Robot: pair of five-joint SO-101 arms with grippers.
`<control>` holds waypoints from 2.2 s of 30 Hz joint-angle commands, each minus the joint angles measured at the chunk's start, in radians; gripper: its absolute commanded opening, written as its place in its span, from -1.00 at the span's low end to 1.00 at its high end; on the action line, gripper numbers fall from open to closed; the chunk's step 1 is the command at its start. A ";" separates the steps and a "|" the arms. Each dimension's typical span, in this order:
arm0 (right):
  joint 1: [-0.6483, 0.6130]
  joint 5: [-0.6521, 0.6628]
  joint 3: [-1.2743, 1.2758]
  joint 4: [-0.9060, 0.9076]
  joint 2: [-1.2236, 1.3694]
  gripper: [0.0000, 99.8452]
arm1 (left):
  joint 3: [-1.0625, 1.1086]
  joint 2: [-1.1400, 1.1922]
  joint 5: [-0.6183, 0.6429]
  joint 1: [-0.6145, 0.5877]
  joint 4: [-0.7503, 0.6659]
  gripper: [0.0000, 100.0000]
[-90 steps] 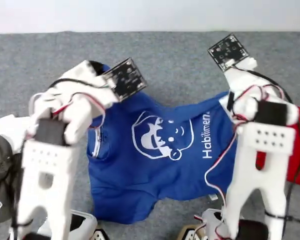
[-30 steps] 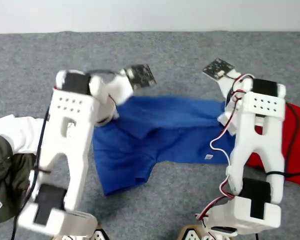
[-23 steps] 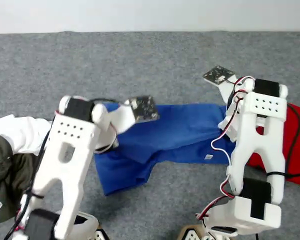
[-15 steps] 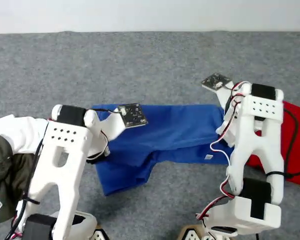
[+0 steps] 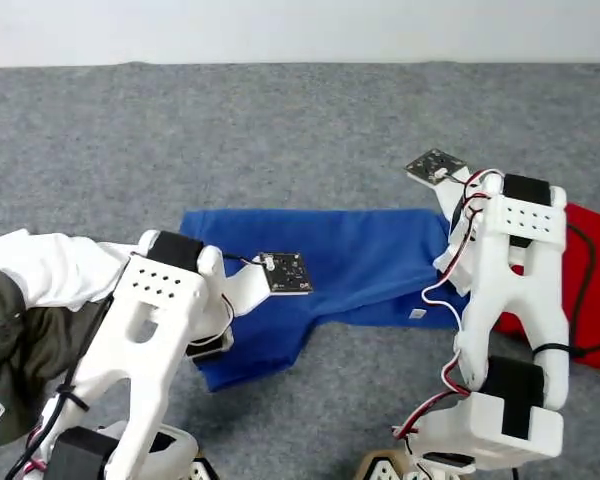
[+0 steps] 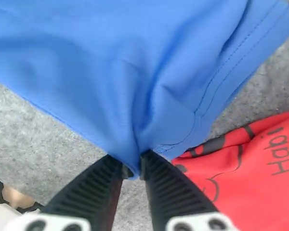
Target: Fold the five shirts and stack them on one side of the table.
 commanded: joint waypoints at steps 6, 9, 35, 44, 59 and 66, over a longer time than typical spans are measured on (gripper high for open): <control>0.018 0.006 -0.083 0.124 -0.076 -0.40 | -0.012 -0.032 -0.008 0.003 0.037 -0.75; 0.018 0.005 -0.130 0.159 -0.076 -0.40 | -0.016 -0.032 -0.008 0.003 0.040 -0.74; -0.159 -0.359 -0.419 -0.272 0.344 -0.91 | -0.501 0.451 0.635 -0.189 -0.474 -0.98; -0.150 -0.351 -0.420 -0.374 0.539 -0.91 | -0.880 0.853 0.628 -0.207 -0.265 -0.98; -0.071 -0.342 -0.543 -0.426 0.575 -0.92 | -1.538 1.209 0.571 -0.310 0.048 -0.99; -0.073 -0.344 -0.687 -0.222 0.575 -0.92 | -1.503 1.099 0.566 -0.264 0.048 -0.99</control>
